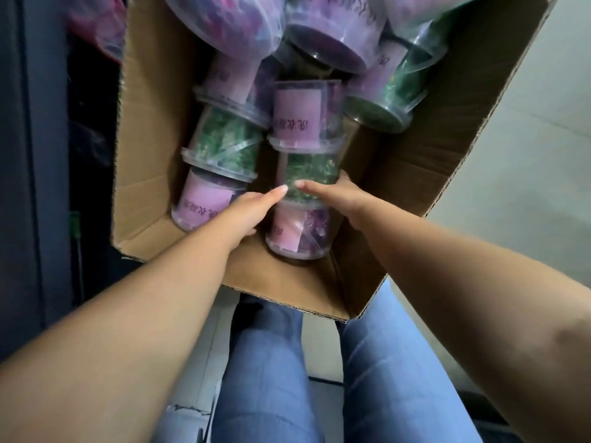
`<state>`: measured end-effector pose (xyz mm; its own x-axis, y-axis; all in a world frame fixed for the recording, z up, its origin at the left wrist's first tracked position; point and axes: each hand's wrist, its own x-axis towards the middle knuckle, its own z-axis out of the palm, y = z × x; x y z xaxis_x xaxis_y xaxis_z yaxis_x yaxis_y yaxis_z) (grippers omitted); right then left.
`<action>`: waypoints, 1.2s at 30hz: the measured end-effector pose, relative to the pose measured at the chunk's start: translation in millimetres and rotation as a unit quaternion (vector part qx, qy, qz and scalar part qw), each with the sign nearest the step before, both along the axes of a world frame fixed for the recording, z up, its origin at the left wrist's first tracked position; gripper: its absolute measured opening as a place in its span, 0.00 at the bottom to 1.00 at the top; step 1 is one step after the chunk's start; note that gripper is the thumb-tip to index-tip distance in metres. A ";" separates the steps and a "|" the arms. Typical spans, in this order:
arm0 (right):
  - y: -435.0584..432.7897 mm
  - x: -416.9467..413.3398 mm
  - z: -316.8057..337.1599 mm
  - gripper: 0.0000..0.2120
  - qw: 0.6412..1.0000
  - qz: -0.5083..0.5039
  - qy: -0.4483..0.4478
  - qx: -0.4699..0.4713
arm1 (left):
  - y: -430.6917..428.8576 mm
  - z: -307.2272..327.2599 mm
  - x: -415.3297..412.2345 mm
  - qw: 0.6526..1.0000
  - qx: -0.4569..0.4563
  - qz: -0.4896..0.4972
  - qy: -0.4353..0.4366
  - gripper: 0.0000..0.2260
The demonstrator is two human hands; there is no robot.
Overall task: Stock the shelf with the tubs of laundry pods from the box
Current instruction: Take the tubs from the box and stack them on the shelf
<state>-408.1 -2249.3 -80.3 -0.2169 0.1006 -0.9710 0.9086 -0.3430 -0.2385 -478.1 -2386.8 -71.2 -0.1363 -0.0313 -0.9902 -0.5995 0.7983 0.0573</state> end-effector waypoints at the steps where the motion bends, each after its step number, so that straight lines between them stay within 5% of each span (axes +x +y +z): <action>1: -0.9 -0.6 -3.6 0.33 1.000 0.000 0.012 -0.004 | 0.0 -1.4 -1.1 0.999 -0.002 0.034 -0.001 0.29; 4: -1.7 -2.0 -6.2 0.24 0.999 0.008 0.031 -0.006 | -2.6 -3.0 -8.1 0.989 -0.004 0.151 0.004 0.32; 13: 10.3 18.1 37.7 0.26 0.991 -0.093 -0.092 -0.003 | 7.3 0.5 -14.7 0.927 -0.072 0.336 0.152 0.27; 20: 10.6 26.6 57.2 0.17 0.960 -0.225 -0.108 -0.125 | 5.2 -10.2 -14.8 0.923 -0.115 0.258 0.260 0.16; 32: 42.4 18.5 98.1 0.34 0.952 -0.269 -0.070 -0.130 | -12.7 72.2 -6.6 0.921 -0.057 0.258 0.287 0.12; 36: 51.3 -2.8 101.3 0.35 0.962 -0.229 -0.069 -0.129 | -32.3 105.5 -8.7 0.927 -0.036 0.103 0.360 0.06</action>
<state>-411.0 -2197.9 20.9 -0.0750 -0.0935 -0.9928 0.6650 -0.7465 0.0200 -486.8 -2419.1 34.3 -0.7445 -0.1928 -0.6391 -0.5666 0.6888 0.4522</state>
